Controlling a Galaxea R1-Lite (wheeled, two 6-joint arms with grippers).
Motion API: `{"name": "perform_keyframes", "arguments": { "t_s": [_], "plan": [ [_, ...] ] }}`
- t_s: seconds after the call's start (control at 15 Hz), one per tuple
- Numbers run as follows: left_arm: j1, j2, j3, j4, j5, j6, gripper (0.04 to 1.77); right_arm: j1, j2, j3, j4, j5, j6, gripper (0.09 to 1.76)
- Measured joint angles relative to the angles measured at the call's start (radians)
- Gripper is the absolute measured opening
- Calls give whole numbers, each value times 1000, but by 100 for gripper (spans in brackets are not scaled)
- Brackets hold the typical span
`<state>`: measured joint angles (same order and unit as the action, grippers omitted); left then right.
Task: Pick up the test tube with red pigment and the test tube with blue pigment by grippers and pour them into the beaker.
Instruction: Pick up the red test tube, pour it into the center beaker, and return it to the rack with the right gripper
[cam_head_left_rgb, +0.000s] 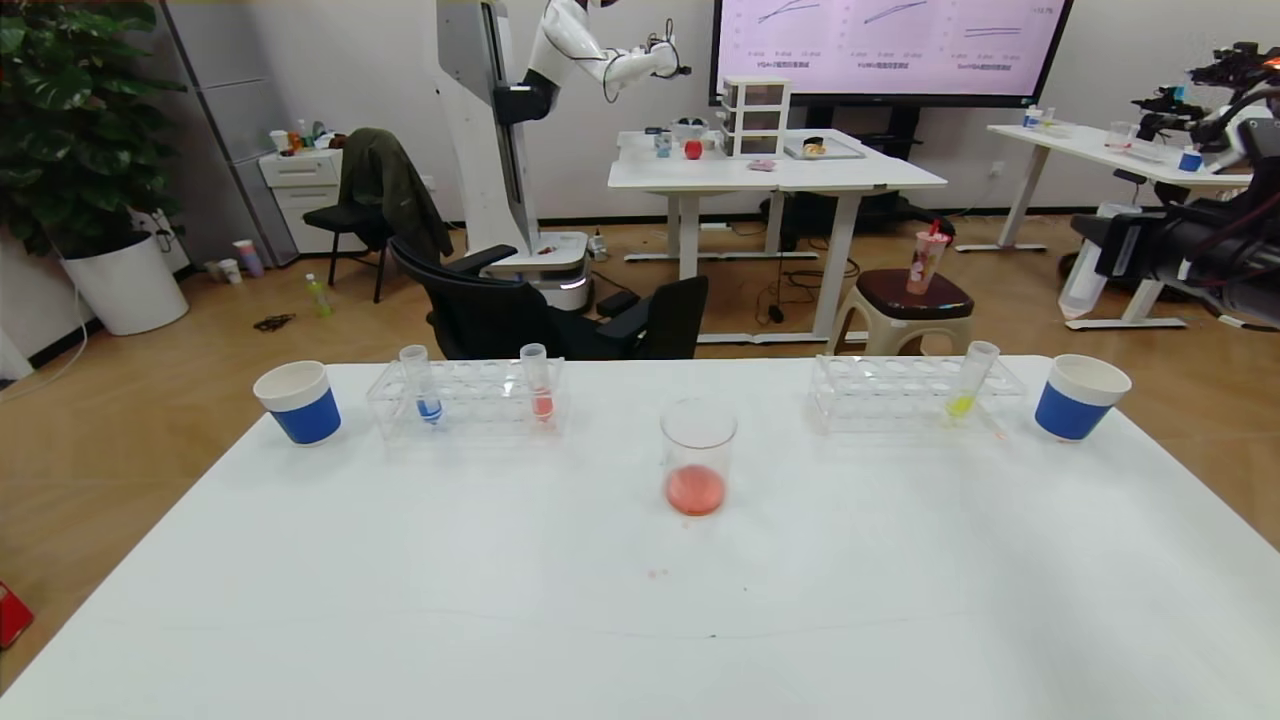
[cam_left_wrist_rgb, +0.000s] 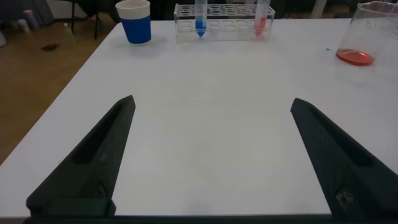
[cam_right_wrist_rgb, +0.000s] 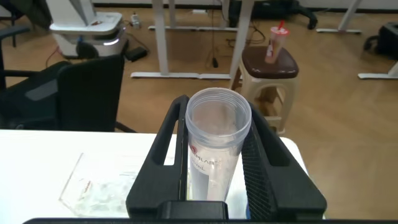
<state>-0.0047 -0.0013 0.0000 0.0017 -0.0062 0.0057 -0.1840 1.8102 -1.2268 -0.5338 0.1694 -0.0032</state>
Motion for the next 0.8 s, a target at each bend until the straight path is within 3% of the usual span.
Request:
{"name": "perform_keyframes", "arguments": {
  "t_s": [0.4,0.8],
  "plan": [
    [0,0,0,0,0,0,174,-108,93,-13,-68,2,-1,52],
    [0,0,0,0,0,0,174,-142,214,23,-219,-5,-8,52]
  ]
}}
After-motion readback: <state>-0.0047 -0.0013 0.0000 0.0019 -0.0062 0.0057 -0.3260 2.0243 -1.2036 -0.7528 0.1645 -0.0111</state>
